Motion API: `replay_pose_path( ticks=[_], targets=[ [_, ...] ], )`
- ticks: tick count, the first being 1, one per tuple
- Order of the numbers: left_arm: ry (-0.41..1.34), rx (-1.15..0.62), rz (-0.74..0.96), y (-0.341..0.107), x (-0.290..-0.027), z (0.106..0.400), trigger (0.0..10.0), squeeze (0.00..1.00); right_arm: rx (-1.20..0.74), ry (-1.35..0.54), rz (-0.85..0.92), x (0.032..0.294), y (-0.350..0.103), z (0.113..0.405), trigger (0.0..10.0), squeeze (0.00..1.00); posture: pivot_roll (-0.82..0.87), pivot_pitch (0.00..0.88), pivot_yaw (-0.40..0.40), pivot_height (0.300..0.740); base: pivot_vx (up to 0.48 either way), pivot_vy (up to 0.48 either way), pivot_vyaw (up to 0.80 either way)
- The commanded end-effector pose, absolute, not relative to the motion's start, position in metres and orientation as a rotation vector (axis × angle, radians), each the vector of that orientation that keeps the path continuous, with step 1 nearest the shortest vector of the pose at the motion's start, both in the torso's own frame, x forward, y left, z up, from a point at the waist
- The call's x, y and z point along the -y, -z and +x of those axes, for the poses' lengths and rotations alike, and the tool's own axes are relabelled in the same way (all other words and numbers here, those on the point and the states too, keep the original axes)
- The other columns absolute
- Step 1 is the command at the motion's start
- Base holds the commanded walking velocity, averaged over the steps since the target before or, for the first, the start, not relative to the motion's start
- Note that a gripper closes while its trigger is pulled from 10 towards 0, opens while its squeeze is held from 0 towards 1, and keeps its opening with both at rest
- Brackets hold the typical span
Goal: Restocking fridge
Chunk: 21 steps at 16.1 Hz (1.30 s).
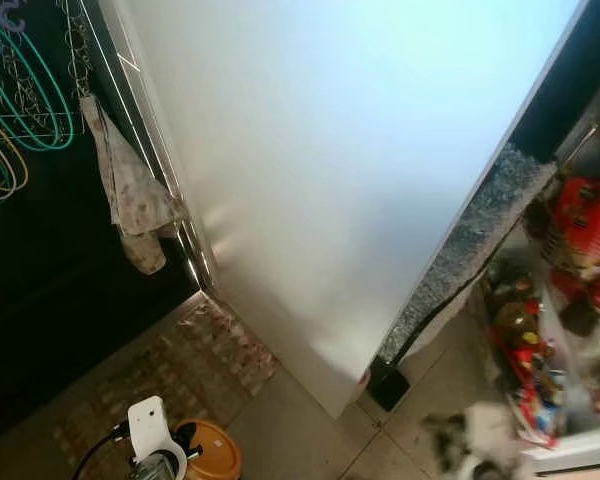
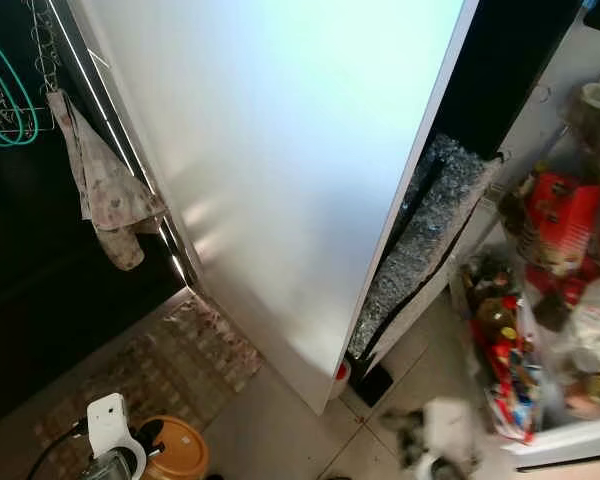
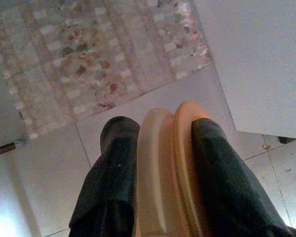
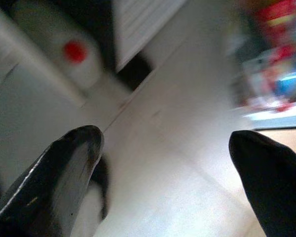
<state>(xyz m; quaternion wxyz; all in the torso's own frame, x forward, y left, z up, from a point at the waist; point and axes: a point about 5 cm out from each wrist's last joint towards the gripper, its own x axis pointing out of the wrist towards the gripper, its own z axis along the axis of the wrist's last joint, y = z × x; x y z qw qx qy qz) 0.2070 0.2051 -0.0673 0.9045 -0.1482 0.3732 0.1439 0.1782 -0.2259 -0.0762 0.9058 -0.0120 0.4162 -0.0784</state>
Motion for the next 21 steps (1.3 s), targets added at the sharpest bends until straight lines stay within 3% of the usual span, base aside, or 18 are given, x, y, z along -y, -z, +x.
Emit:
replay_pose_path(
  ticks=[1, 3, 9, 14, 21],
  targets=[
    [-0.331, -0.871, -0.32, 0.081, -0.206, 0.184, 10.0, 0.0, -0.885, 0.002, -0.01, 0.2, 0.082, 0.177, 10.0, 0.0, -0.09, 0.144, 0.008, 0.74, 0.0, 0.0, 0.0],
    [-0.344, -0.873, -0.326, 0.081, -0.208, 0.182, 10.0, 0.0, -0.896, -0.103, -0.048, 0.183, 0.084, 0.177, 10.0, 0.0, -0.09, 0.145, 0.008, 0.74, 0.0, 0.0, 0.0],
    [-0.329, -0.877, -0.31, 0.082, -0.208, 0.18, 10.0, 0.0, -0.908, -0.044, -0.007, 0.187, 0.085, 0.175, 10.0, 0.0, -0.1, 0.153, 0.007, 0.74, 0.0, -0.158, 0.0],
    [-0.316, -0.872, -0.301, 0.081, -0.206, 0.183, 10.0, 0.0, -0.902, -0.016, 0.026, 0.172, 0.084, 0.183, 10.0, 0.0, -0.1, 0.17, 0.006, 0.74, 0.0, -0.348, 0.0],
    [-0.305, -0.87, -0.287, 0.081, -0.205, 0.183, 10.0, 0.0, -0.918, 0.102, 0.034, 0.207, 0.086, 0.17, 10.0, 0.0, -0.1, 0.18, 0.007, 0.74, 0.0, -0.423, 0.0]
  ],
)
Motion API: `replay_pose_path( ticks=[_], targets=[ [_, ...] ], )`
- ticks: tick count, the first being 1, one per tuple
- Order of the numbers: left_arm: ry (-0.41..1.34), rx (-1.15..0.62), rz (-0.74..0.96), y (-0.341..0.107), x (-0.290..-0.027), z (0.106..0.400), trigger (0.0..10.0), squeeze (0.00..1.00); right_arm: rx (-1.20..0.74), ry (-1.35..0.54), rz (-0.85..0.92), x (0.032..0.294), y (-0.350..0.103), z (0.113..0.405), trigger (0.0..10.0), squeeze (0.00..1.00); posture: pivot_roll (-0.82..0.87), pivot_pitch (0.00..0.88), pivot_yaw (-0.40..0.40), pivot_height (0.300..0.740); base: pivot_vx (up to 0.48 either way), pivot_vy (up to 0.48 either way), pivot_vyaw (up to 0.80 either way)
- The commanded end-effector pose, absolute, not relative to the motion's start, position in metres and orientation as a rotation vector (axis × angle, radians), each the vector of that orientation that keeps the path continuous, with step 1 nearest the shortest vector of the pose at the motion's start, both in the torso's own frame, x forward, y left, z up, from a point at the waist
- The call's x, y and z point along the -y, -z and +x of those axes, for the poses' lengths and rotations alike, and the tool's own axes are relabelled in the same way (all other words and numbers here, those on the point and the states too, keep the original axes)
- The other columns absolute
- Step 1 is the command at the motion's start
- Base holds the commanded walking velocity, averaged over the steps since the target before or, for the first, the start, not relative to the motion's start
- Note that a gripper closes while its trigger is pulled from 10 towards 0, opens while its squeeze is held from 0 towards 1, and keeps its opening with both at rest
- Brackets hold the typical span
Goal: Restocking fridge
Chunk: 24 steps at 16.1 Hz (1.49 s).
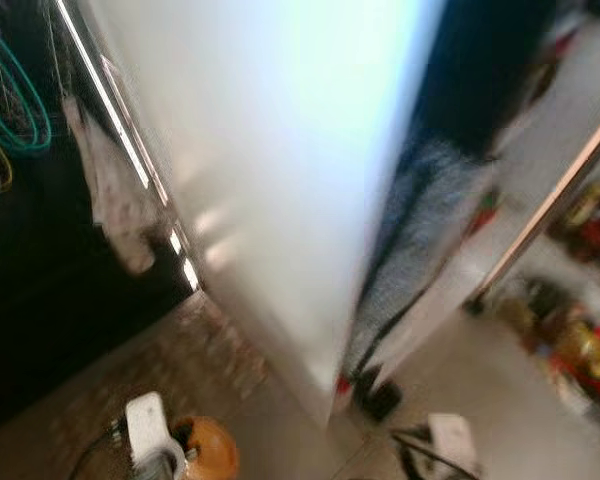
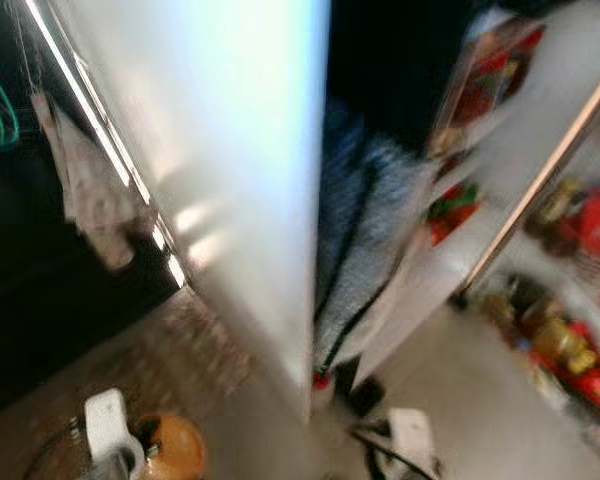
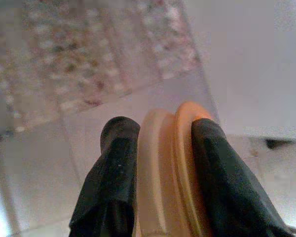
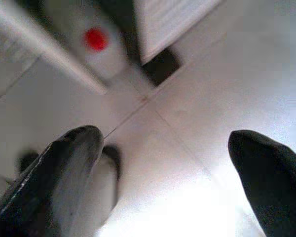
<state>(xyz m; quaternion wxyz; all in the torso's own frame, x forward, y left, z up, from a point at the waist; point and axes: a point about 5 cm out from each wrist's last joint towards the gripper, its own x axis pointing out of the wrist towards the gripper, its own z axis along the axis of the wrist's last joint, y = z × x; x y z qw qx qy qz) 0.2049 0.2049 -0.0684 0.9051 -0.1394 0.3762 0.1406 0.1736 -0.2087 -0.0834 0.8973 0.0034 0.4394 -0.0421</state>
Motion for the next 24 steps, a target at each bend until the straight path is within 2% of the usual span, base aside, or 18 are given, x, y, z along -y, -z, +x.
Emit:
replay_pose_path(
  ticks=[1, 3, 11, 16, 24],
  targets=[
    [-0.304, -0.87, -0.286, 0.081, -0.205, 0.183, 10.0, 0.0, -0.918, 0.115, 0.037, 0.211, 0.085, 0.169, 10.0, 0.0, -0.1, 0.182, 0.007, 0.74, 0.0, -0.428, 0.0],
    [-0.304, -0.872, -0.282, 0.081, -0.205, 0.183, 10.0, 0.0, -0.921, 0.147, 0.048, 0.219, 0.086, 0.163, 10.0, 0.0, -0.1, 0.181, 0.007, 0.74, 0.0, -0.424, 0.0],
    [-0.312, -0.873, -0.275, 0.081, -0.206, 0.182, 10.0, 0.0, -0.95, 0.094, 0.01, 0.207, 0.09, 0.159, 10.0, 0.0, -0.1, 0.168, 0.008, 0.74, 0.0, -0.426, -0.13],
    [-0.315, -0.874, -0.273, 0.081, -0.206, 0.182, 10.0, 0.0, -0.936, 0.086, 0.016, 0.204, 0.089, 0.161, 10.0, 0.0, -0.1, 0.143, 0.006, 0.74, 0.0, -0.425, 0.77],
    [-0.316, -0.874, -0.275, 0.081, -0.205, 0.182, 10.0, 0.0, -0.923, 0.073, 0.041, 0.203, 0.088, 0.164, 10.0, 0.0, -0.1, 0.15, -0.002, 0.74, 0.0, -0.425, 0.0]
  ],
)
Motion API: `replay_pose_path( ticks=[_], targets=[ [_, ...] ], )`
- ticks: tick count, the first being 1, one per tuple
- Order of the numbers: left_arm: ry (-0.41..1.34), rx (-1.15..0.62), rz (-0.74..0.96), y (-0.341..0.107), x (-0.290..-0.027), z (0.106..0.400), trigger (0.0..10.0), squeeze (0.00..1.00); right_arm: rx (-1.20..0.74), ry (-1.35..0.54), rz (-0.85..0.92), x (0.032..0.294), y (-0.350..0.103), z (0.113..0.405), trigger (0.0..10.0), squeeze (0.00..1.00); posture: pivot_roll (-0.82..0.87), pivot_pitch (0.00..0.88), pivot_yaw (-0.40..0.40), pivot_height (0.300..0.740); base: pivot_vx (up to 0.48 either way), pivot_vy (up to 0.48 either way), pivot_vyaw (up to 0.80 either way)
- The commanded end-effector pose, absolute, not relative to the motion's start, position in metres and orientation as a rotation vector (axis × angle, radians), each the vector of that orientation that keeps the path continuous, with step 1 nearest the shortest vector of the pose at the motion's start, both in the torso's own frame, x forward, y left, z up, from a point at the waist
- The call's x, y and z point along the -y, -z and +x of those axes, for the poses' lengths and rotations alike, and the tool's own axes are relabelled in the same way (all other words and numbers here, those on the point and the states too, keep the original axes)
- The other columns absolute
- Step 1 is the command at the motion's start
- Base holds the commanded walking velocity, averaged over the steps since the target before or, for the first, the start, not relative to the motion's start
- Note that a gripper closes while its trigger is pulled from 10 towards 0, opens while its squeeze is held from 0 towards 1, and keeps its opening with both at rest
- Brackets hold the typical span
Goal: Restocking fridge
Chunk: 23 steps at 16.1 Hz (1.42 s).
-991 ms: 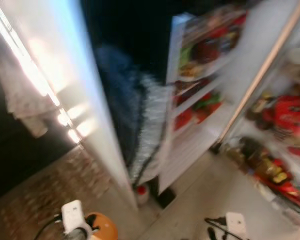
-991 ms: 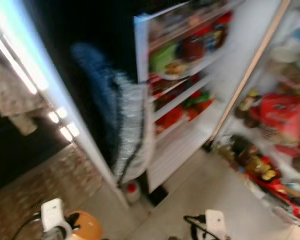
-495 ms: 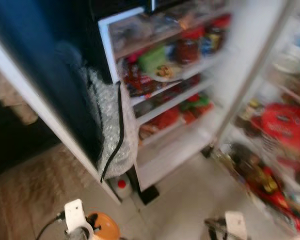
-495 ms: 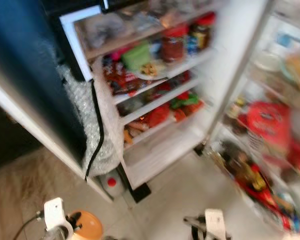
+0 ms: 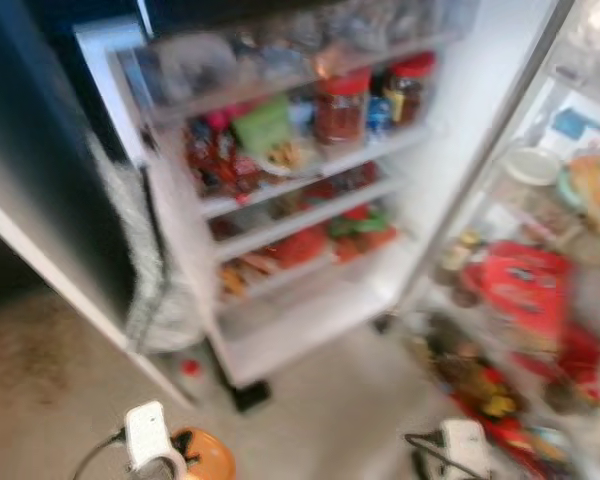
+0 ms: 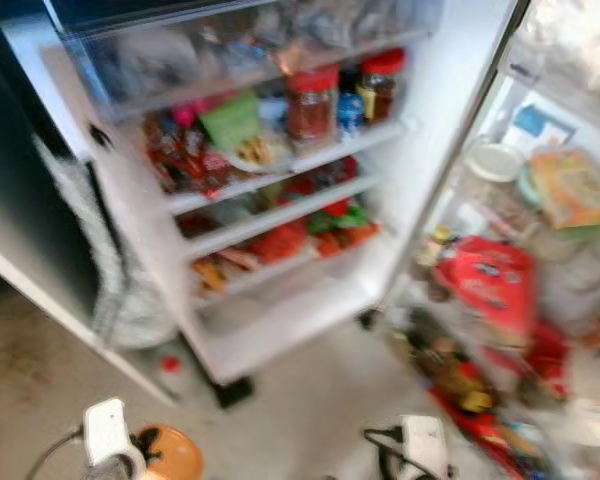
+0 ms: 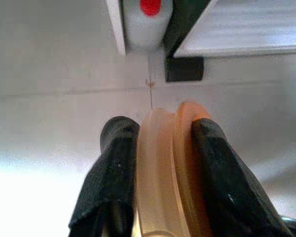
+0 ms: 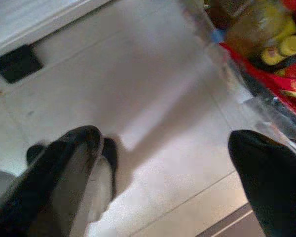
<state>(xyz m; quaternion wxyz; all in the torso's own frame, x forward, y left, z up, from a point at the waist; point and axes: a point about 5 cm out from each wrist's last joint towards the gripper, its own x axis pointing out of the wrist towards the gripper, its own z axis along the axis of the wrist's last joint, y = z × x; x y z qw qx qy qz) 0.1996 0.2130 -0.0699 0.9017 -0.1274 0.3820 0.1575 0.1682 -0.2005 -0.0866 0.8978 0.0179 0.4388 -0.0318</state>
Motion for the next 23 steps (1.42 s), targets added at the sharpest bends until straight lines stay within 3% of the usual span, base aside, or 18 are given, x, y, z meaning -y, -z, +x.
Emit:
replay_pose_path(
  ticks=[1, 8, 13, 15, 20, 23],
  targets=[
    [-0.317, -0.875, -0.276, 0.081, -0.205, 0.182, 10.0, 0.0, -0.921, 0.074, 0.042, 0.204, 0.088, 0.164, 10.0, 0.0, -0.1, 0.153, -0.003, 0.74, 0.0, -0.428, 0.0],
    [-0.322, -0.845, -0.293, 0.079, -0.207, 0.186, 10.0, 0.0, -0.913, 0.057, 0.068, 0.197, 0.088, 0.165, 10.0, 0.0, -0.11, 0.17, 0.0, 0.74, 0.0, -0.344, 0.36],
    [-0.245, -0.62, -0.368, 0.05, -0.202, 0.232, 10.0, 0.0, -0.922, 0.031, 0.064, 0.195, 0.089, 0.165, 10.0, 0.0, -0.11, 0.178, -0.001, 0.74, 0.0, 0.0, 0.0],
    [-0.189, -0.383, -0.415, 0.016, -0.199, 0.267, 10.0, 0.0, -0.927, 0.023, 0.061, 0.194, 0.09, 0.163, 10.0, 0.0, -0.11, 0.182, -0.002, 0.74, 0.0, 0.0, 0.0],
    [-0.054, -0.144, -0.533, -0.021, -0.187, 0.286, 10.0, 0.0, -0.921, 0.002, 0.058, 0.174, 0.087, 0.178, 10.0, 0.0, -0.11, 0.181, -0.002, 0.74, 0.0, 0.0, 0.0],
    [-0.006, -0.079, -0.6, -0.033, -0.182, 0.275, 10.0, 0.0, -0.914, -0.015, 0.058, 0.154, 0.083, 0.19, 10.0, 0.0, -0.1, 0.179, -0.005, 0.74, 0.0, 0.0, 0.0]
  ],
)
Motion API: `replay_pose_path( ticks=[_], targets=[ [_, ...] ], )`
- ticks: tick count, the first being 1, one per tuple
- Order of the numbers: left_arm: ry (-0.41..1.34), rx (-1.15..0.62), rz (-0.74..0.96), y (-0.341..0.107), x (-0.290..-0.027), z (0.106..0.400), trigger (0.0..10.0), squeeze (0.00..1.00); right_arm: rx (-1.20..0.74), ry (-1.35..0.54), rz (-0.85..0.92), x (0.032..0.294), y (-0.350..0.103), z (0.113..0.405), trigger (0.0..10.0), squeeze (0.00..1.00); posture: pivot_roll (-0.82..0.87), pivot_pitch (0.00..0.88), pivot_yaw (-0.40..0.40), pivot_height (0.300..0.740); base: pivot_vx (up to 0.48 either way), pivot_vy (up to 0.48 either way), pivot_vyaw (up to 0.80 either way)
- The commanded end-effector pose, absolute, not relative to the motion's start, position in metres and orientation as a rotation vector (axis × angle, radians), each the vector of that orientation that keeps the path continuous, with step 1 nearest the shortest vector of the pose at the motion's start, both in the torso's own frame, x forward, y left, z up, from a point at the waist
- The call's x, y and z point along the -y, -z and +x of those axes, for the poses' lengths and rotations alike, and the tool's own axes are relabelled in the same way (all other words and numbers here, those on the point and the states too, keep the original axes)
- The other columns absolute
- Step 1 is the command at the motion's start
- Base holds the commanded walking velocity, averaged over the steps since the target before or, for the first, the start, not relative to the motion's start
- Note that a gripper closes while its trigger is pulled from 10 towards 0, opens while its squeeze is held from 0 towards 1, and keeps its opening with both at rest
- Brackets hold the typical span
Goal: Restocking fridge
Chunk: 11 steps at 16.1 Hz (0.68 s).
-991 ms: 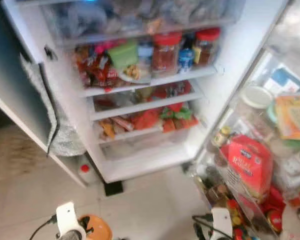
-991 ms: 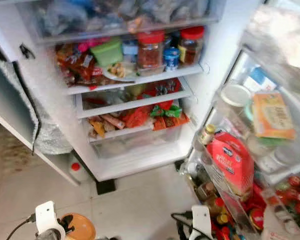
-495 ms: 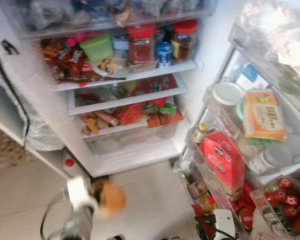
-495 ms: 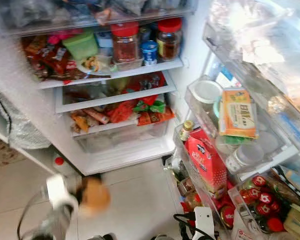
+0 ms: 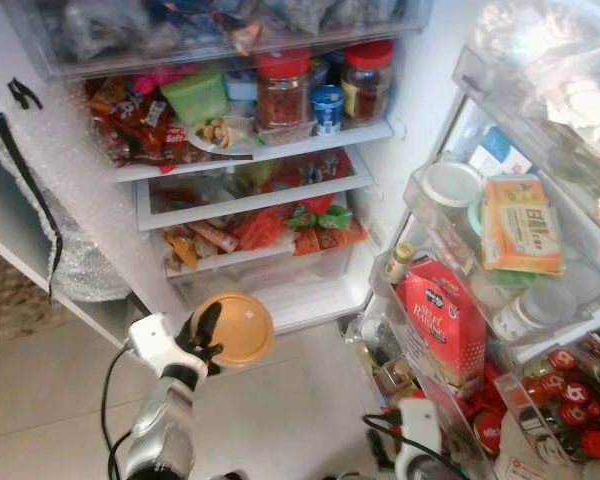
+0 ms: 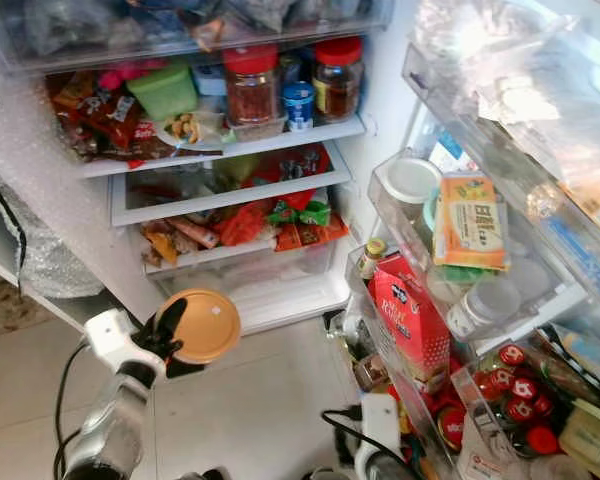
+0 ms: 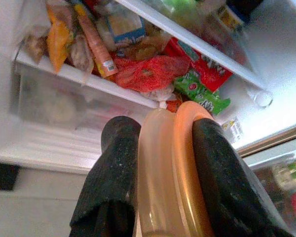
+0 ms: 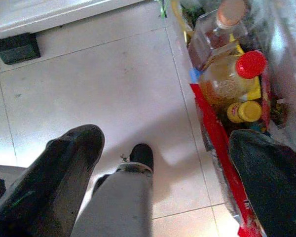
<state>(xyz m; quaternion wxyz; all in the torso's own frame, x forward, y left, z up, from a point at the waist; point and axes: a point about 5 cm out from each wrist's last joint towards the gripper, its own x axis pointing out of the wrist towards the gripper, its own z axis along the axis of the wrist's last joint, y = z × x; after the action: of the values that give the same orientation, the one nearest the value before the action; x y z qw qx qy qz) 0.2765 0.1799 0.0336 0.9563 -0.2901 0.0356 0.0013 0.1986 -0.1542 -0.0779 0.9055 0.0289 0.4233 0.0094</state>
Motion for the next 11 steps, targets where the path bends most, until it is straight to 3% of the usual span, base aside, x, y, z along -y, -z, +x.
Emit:
replay_pose_path(
  ticks=[1, 5, 10, 11],
  targets=[
    [-0.026, -0.057, -0.686, -0.035, -0.182, 0.273, 10.0, 0.0, -0.916, -0.021, 0.055, 0.146, 0.082, 0.193, 10.0, 0.0, -0.1, 0.179, -0.008, 0.74, 0.0, 0.0, 0.0],
    [-0.103, -0.06, -0.889, -0.032, -0.188, 0.276, 10.0, 0.0, -0.892, -0.043, 0.042, 0.122, 0.074, 0.208, 10.0, 0.0, -0.11, 0.177, -0.009, 0.74, 0.0, 0.0, 0.0],
    [-0.021, -0.048, -0.887, -0.046, -0.184, 0.281, 10.0, 0.0, -0.869, 0.004, -0.125, 0.114, 0.066, 0.221, 10.0, 0.0, -0.1, 0.166, -0.007, 0.74, 0.0, 0.0, 0.0],
    [-0.013, -0.052, -0.882, -0.047, -0.184, 0.281, 10.0, 0.0, -0.881, 0.047, -0.145, 0.147, 0.075, 0.205, 10.0, 0.0, -0.1, 0.165, -0.006, 0.74, 0.0, 0.0, 0.0]
  ],
)
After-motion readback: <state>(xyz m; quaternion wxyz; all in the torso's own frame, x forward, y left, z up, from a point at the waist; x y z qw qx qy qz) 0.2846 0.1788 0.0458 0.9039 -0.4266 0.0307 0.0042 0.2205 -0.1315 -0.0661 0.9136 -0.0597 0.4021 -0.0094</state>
